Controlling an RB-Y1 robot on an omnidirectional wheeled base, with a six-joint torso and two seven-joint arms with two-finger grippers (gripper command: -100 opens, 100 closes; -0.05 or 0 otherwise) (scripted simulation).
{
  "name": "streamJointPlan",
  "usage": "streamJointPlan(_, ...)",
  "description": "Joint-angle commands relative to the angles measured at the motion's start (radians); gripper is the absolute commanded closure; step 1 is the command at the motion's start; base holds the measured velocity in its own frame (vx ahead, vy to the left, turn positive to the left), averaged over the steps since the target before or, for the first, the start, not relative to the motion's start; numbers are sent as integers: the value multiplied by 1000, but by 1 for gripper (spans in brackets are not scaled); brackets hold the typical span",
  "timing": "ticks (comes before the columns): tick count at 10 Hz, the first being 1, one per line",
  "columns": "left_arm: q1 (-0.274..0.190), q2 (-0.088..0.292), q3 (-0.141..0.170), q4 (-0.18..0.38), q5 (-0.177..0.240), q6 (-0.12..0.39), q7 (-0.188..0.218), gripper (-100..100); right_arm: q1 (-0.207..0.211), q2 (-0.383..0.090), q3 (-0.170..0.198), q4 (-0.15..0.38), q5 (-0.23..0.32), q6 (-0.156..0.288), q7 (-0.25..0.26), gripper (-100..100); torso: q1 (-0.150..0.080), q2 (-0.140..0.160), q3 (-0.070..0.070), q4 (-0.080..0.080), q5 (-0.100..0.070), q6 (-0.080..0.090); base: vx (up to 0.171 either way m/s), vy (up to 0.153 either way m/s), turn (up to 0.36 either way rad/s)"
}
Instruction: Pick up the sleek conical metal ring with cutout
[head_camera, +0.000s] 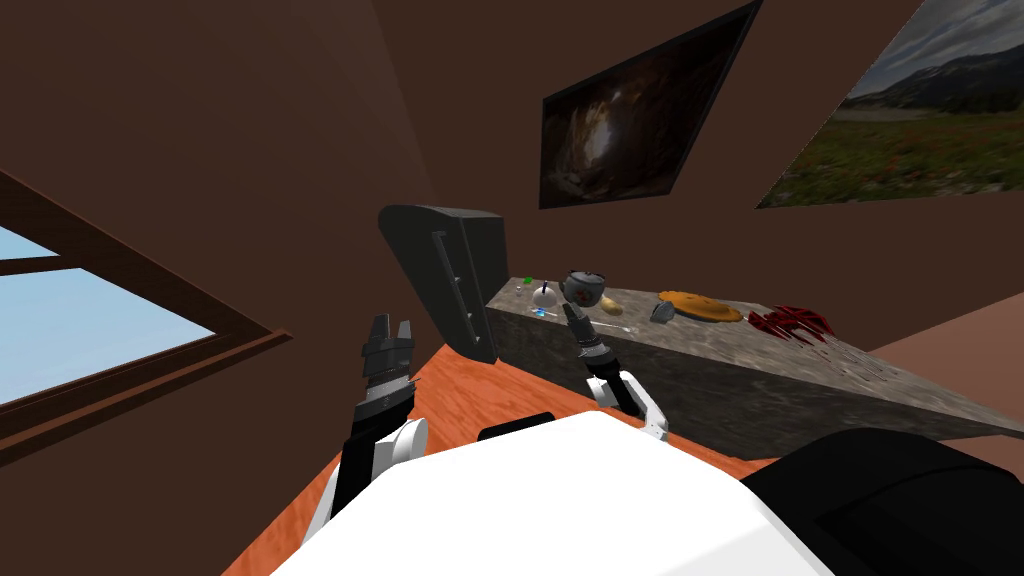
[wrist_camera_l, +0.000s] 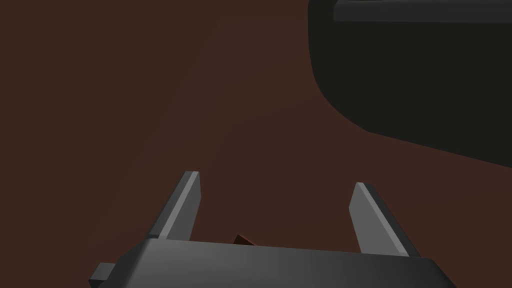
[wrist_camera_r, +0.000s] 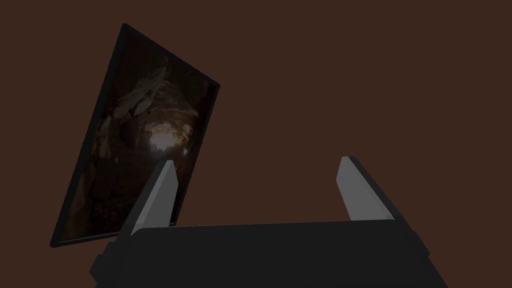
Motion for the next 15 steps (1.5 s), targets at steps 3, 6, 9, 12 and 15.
streamJointPlan(3, 0, 0, 0, 0, 0, 0, 0, 0, -25, -2, -12, 56, 46, -28, 101, -100, -2, 0, 0, 0, 0, 0, 6, 39, -17)
streamJointPlan(6, 0, 0, 0, 0, 0, 0, 0, 0, -43, -5, -22, 95, 75, -45, 185, -100, 0, -1, 0, 0, 0, 0, 10, 52, -28)
streamJointPlan(9, 0, 0, 0, 0, 0, 0, 0, 0, -61, -7, -33, 134, 102, -60, 261, -100, -1, 0, 0, 0, 0, 0, 0, 35, -21)
streamJointPlan(12, 0, 0, 0, 0, 0, 0, 0, 0, -80, -9, -45, 173, 128, -74, 335, -100, -2, 0, 0, 0, 0, 0, 9, 25, -22)
streamJointPlan(15, 0, 0, 0, 0, 0, 0, 0, 0, -99, -10, -58, 212, 153, -87, 411, -100, -1, 0, 0, 0, 0, 0, 8, 32, -21)
